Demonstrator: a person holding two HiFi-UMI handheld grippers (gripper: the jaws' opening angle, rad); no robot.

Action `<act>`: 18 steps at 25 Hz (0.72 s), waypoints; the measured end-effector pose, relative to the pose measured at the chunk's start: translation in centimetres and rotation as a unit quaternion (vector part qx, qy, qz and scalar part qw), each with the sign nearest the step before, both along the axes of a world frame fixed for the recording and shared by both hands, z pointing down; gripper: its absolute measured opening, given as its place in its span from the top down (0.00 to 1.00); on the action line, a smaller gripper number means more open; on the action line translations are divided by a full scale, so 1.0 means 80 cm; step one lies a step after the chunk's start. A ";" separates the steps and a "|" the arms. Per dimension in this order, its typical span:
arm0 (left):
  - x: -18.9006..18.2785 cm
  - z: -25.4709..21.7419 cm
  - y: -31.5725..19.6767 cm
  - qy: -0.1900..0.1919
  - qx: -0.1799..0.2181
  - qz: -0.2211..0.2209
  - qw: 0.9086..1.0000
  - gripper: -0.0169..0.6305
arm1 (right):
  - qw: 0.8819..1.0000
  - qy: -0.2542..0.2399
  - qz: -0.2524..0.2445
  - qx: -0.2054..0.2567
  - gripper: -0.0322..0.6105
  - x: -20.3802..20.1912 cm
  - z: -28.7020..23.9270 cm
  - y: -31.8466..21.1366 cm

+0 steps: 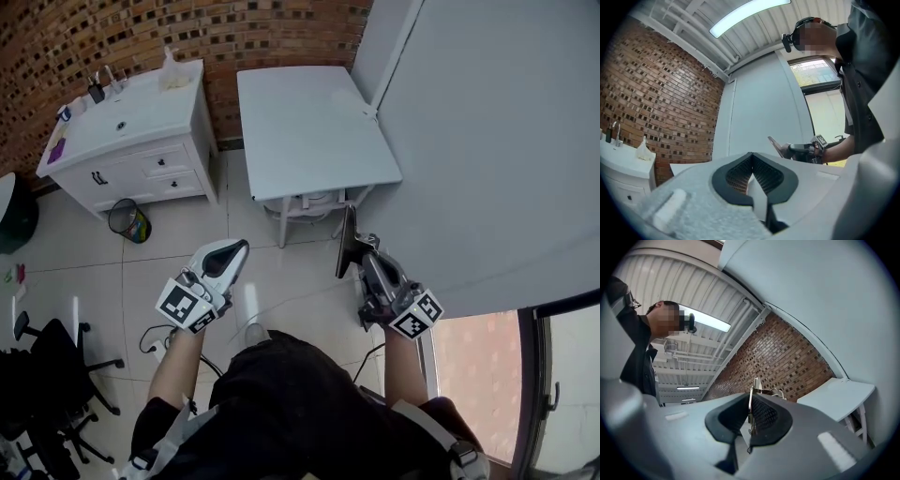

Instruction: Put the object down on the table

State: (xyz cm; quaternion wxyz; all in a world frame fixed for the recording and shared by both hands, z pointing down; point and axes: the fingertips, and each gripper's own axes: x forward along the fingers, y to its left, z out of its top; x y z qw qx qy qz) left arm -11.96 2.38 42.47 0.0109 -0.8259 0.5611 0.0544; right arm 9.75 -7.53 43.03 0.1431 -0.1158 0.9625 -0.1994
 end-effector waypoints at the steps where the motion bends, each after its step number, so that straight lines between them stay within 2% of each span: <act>1: -0.005 0.003 -0.004 -0.008 0.001 0.000 1.000 0.97 | 1.000 0.000 0.001 0.002 0.92 -0.006 0.000 -0.003; 3: -0.021 0.010 -0.011 -0.019 0.000 -0.005 1.000 0.97 | 1.000 0.004 0.003 0.005 0.92 -0.018 0.001 -0.006; 8: -0.071 0.009 -0.021 0.001 0.010 -0.015 1.000 0.97 | 0.999 0.023 0.014 0.019 0.92 -0.054 -0.007 -0.017; 11: -0.103 0.002 -0.017 0.004 0.018 -0.011 1.000 0.97 | 0.999 0.028 0.017 0.025 0.92 -0.090 -0.012 -0.024; 18: -0.193 0.006 0.012 0.004 0.004 -0.027 1.000 0.97 | 0.999 0.031 0.003 0.014 0.92 -0.175 -0.003 -0.022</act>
